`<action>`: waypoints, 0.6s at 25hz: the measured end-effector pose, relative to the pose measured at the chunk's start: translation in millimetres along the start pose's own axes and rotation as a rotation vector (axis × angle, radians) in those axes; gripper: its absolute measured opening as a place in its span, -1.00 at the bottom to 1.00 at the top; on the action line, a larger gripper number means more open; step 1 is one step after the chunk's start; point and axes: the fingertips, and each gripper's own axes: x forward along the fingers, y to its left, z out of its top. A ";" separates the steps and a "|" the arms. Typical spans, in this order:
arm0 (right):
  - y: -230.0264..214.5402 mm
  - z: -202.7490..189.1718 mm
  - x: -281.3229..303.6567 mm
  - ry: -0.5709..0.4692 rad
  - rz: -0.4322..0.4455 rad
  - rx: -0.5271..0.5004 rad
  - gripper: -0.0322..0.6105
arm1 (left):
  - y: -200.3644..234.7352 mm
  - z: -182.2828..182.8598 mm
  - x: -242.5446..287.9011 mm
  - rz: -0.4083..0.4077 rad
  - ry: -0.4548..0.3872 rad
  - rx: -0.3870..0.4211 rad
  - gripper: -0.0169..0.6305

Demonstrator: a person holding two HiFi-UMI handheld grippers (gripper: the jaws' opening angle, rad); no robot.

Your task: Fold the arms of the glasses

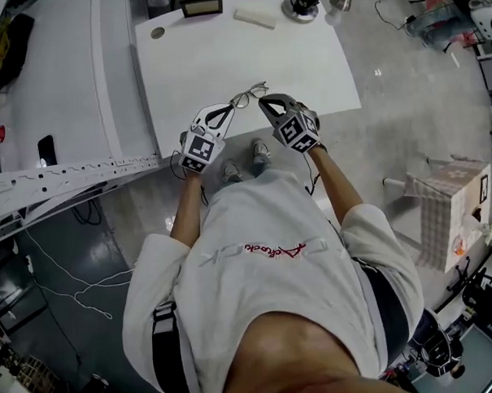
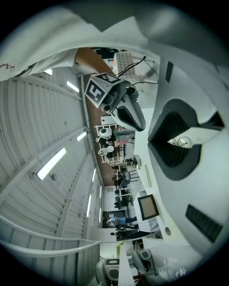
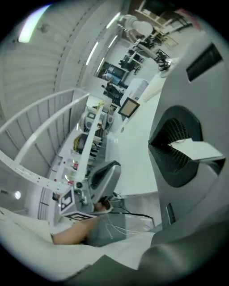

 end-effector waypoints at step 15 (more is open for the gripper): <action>12.3 33.4 -81.9 -0.459 -0.254 0.546 -0.89 | -32.4 14.4 -31.8 0.039 -0.152 -0.210 -0.86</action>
